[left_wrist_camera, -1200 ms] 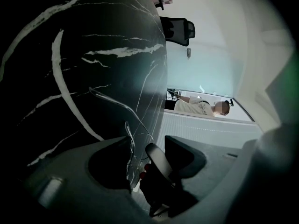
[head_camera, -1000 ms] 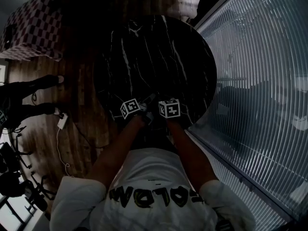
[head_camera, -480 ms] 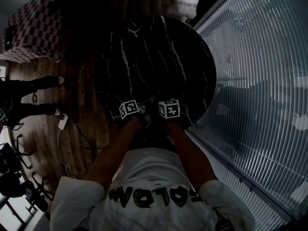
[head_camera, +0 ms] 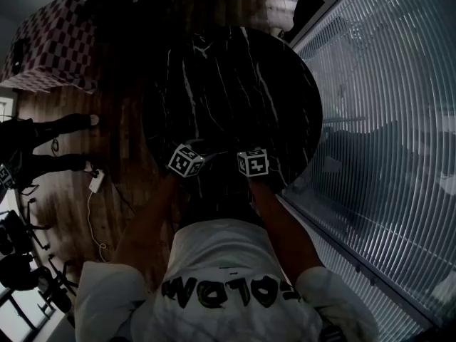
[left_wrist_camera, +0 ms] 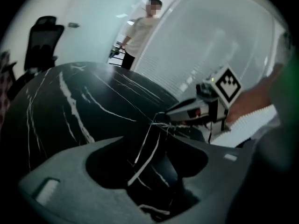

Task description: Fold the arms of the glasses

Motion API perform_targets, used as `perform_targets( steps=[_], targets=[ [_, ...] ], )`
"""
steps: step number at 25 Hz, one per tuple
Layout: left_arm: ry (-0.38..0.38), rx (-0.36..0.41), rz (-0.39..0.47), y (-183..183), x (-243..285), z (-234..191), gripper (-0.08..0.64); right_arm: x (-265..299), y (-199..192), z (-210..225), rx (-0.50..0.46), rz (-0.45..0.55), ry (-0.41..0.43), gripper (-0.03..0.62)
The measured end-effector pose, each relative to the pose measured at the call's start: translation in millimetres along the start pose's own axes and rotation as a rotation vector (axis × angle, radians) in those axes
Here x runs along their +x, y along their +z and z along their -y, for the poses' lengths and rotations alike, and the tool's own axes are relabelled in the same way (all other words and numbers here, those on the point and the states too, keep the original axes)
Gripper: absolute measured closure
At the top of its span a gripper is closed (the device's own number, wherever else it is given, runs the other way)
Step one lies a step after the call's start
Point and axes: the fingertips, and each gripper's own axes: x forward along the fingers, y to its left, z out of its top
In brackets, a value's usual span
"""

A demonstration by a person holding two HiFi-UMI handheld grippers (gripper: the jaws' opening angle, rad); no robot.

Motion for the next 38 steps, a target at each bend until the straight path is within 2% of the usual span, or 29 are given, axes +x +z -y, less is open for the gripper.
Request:
perform_targets(
  steps=[1, 3, 7, 11, 19, 24, 32, 38],
  targets=[
    [-0.002, 0.080, -0.052, -4, 5, -1, 0.304, 0, 0, 0, -0.002, -0.001, -0.001, 0.588],
    [-0.019, 0.169, -0.133, -9, 11, 0, 0.301, 0, 0, -1, -0.005, -0.001, -0.005, 0.588],
    [-0.055, 0.238, -0.202, -12, 21, 12, 0.301, -1, 1, -1, -0.002, 0.001, -0.008, 0.589],
    [-0.071, 0.246, -0.240, -19, 24, 19, 0.301, 2, 1, 0, -0.002, 0.004, -0.008, 0.589],
    [-0.136, 0.229, -0.240, -31, 28, 45, 0.301, 0, 4, 0, 0.016, 0.012, -0.013, 0.589],
    [-0.199, 0.284, -0.258, -37, 34, 74, 0.301, 1, 7, -2, 0.021, 0.011, -0.005, 0.589],
    [-0.230, 0.396, -0.299, -39, 49, 98, 0.301, 2, 6, -3, 0.029, 0.002, 0.002, 0.589],
    [-0.243, 0.446, -0.321, -37, 60, 110, 0.301, 4, 3, -4, 0.027, -0.003, 0.009, 0.589]
  ],
)
